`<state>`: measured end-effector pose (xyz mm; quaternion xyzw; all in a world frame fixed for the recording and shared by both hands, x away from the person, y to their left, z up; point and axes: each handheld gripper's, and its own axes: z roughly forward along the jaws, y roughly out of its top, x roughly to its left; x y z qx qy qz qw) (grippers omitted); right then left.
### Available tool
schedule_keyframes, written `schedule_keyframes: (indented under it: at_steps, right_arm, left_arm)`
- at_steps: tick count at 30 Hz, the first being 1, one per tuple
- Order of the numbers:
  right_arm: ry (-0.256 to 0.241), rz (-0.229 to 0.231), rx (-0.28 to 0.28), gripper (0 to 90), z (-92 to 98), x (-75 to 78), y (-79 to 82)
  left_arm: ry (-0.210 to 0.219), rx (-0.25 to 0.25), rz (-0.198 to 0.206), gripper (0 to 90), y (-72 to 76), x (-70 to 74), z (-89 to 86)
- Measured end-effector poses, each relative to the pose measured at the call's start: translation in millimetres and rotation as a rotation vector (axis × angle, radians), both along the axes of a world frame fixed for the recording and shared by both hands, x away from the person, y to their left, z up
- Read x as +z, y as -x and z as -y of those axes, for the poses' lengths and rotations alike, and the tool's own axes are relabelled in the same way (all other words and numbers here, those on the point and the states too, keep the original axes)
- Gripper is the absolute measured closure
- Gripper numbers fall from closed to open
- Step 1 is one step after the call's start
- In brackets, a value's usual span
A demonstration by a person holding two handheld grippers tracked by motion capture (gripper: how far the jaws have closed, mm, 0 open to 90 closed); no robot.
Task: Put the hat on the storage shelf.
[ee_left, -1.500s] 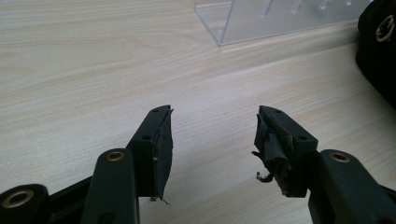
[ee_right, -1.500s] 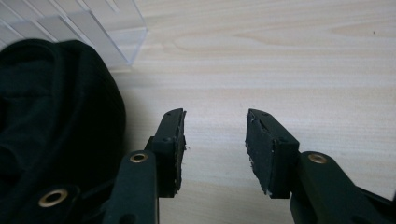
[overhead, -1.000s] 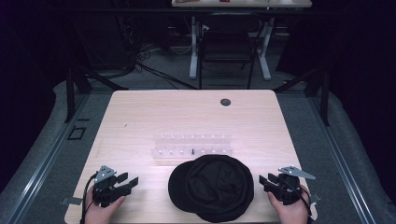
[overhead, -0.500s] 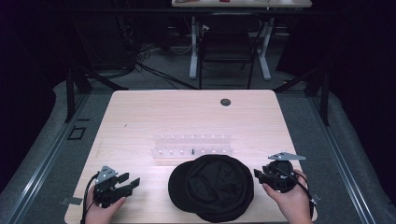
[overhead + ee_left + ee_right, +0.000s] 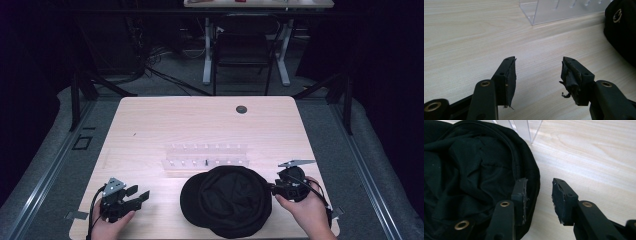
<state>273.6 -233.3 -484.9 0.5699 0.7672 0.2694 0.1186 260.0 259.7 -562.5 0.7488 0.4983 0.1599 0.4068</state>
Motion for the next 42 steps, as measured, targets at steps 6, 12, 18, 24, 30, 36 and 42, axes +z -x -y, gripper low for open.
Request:
schedule_keyframes:
  at_steps: [6,12,18,24,30,36,42]
  right_arm:
    - [-0.046,-0.049,-0.023,64.8,2.4,2.0,-2.8]
    - [-0.079,-0.106,-0.047,68.9,5.9,3.0,-7.6]
    - [-0.082,-0.188,-0.059,70.2,4.6,0.8,-13.8]
    - [-0.111,-0.24,-0.071,70.5,4.6,-0.7,-19.4]
    - [-0.105,-0.289,-0.072,71.0,4.7,-4.8,-24.8]
    - [-0.106,-0.329,-0.071,70.9,4.6,-11.4,-29.3]
    - [-0.097,-0.354,-0.066,72.7,1.7,-13.5,-32.4]
  left_arm:
    - [0.004,0.002,0.001,45.6,0.1,0.2,0.0]
    - [0.003,-0.001,-0.004,45.5,0.2,-0.2,0.4]
    - [0.003,-0.001,0.003,45.5,0.1,-0.4,1.2]
    - [0.003,-0.002,0.003,45.5,0.3,-0.6,1.0]
    - [0.001,-0.004,0.0,45.5,-0.1,-0.6,1.6]
    - [0.001,-0.004,0.001,45.5,0.0,-0.9,1.9]
    - [-0.004,-0.013,-0.005,45.5,0.0,-0.8,2.3]
